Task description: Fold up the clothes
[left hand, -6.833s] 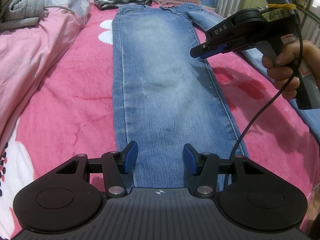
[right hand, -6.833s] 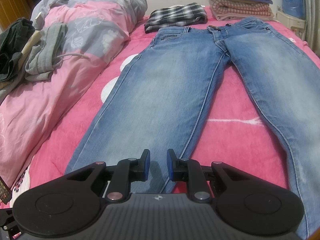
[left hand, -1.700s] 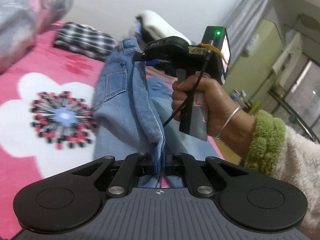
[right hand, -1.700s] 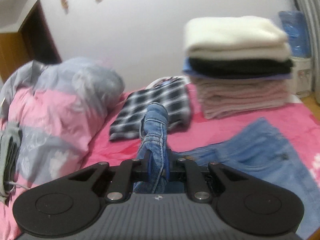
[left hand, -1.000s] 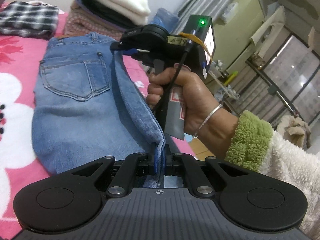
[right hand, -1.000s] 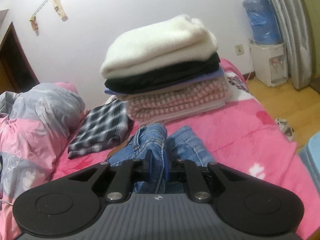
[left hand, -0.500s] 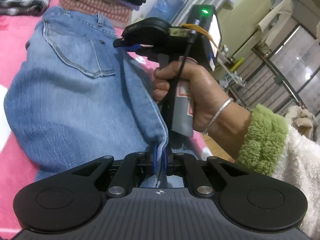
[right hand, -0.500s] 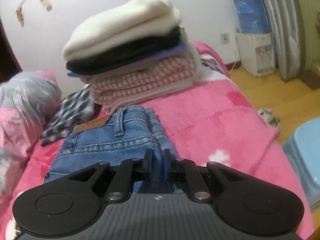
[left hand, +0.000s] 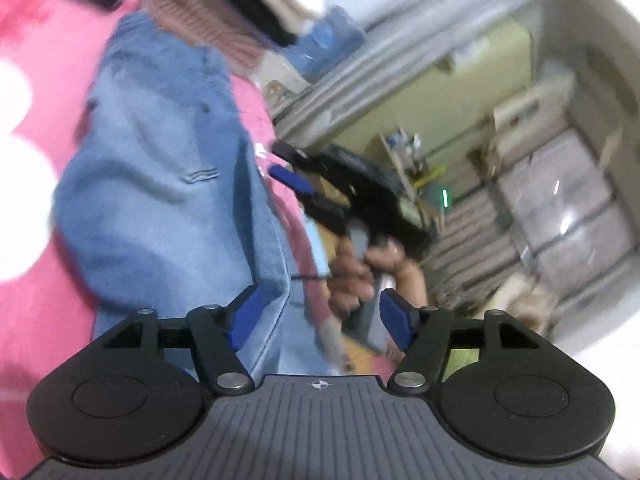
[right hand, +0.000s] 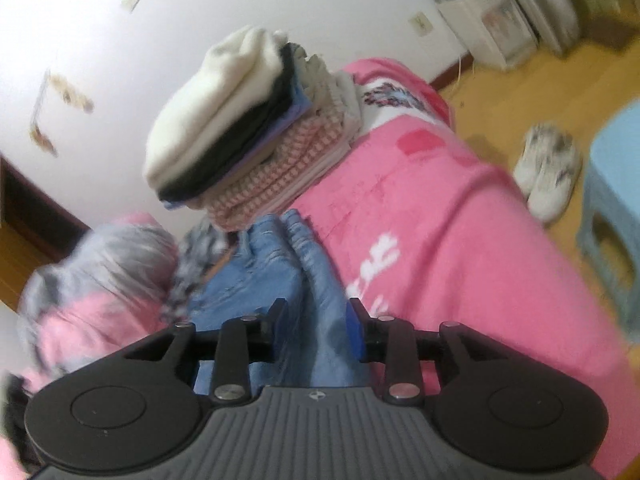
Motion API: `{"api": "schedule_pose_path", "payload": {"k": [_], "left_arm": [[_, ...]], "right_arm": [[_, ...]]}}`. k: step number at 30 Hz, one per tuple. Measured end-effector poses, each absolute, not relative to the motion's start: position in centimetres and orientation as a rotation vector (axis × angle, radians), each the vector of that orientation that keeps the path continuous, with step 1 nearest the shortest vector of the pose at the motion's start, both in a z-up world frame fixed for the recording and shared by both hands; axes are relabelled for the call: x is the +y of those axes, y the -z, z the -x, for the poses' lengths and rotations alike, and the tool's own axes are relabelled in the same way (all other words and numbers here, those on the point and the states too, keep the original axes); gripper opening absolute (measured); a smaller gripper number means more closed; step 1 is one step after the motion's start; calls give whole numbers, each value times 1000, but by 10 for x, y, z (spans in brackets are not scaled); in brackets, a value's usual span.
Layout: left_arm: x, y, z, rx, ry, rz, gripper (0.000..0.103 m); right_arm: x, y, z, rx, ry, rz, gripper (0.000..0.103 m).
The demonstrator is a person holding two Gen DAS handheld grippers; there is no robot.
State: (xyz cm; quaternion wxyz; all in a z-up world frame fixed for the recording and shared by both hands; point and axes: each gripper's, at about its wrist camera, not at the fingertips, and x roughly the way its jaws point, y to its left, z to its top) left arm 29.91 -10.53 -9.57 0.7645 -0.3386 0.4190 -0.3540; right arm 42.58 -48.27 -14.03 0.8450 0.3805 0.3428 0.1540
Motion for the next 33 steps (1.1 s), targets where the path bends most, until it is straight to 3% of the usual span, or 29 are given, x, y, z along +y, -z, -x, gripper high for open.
{"api": "schedule_pose_path", "payload": {"k": [6, 9, 15, 21, 24, 27, 33], "left_arm": [[-58, 99, -297, 896, 609, 726, 65], [-46, 106, -287, 923, 543, 646, 65], [-81, 117, -257, 998, 527, 340, 64], [-110, 122, -234, 1022, 546, 243, 65], [-109, 122, -232, 1041, 569, 294, 65], [-107, 122, -230, 1051, 572, 323, 65], [-110, 120, -224, 1053, 569, 319, 65]], "right_arm": [[-485, 128, -391, 785, -385, -824, 35], [-478, 113, -370, 810, -429, -795, 43], [-441, 85, -352, 887, -385, -555, 46], [-404, 97, -364, 964, -312, -316, 46], [-403, 113, -373, 969, -287, -322, 40], [-407, 119, -378, 938, -286, -340, 24], [-413, 115, -385, 894, -295, -420, 25]]}}
